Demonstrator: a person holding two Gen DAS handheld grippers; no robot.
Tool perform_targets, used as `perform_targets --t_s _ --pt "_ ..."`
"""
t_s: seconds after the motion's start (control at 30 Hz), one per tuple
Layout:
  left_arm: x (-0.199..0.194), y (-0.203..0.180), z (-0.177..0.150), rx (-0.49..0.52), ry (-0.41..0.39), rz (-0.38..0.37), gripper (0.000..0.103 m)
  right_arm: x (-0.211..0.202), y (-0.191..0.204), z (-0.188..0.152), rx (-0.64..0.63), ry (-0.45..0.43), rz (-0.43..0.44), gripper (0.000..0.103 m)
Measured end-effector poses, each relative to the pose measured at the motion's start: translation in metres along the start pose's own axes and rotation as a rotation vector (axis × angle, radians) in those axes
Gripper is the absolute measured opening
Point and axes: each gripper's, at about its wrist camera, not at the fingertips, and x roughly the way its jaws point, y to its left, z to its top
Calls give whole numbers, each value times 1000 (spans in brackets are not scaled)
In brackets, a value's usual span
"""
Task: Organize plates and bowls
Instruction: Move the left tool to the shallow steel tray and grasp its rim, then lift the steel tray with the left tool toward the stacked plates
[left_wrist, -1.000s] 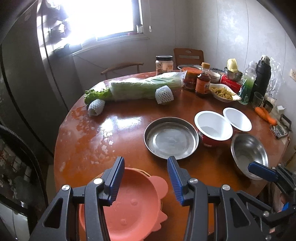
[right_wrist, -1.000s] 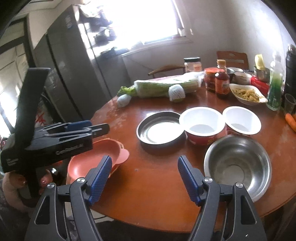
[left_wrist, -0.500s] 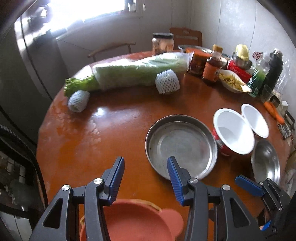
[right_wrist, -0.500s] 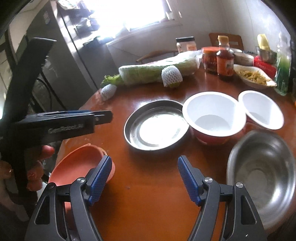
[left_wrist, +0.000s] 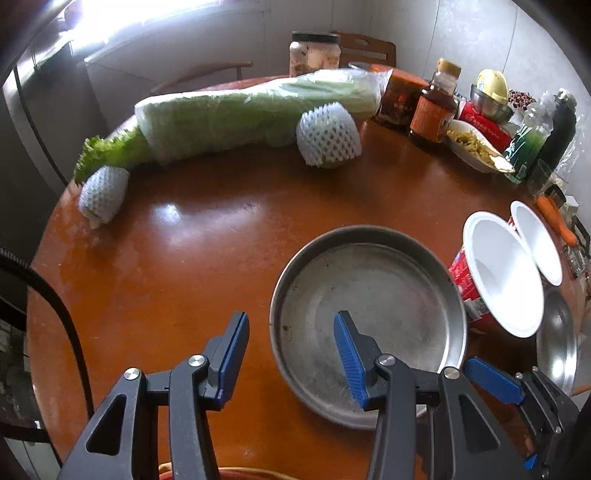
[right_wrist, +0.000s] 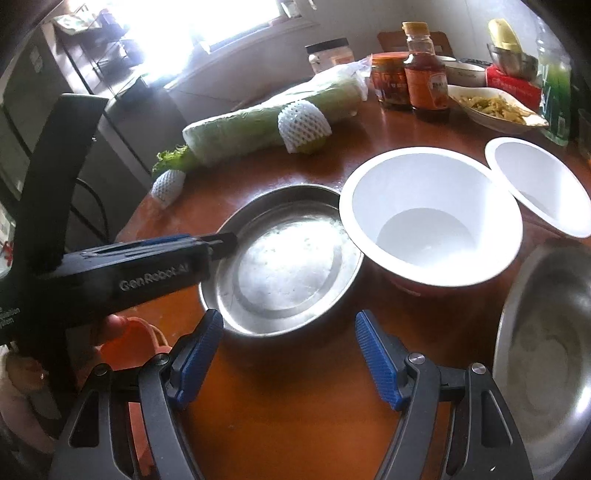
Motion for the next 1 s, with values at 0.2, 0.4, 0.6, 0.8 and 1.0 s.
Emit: perform_targets --t_s 0.2,0.4,0.6,0.8,1.0 --pt "13 -4 -3 16 26 -15 33 8 2 3 -42 -34 -7 76" --pt "9 -1 -4 15 22 -8 27 14 4 4 -85 -45 -42 69" --pt "-11 1 -8 10 -22 -16 27 11 2 4 -72 -45 -23 68" --pt "-32 7 -14 -7 -62 -19 27 -4 10 5 -80 -71 2 68" --pt "-55 15 -24 -13 -112 1 27 -22 26 4 -116 -105 26 68"
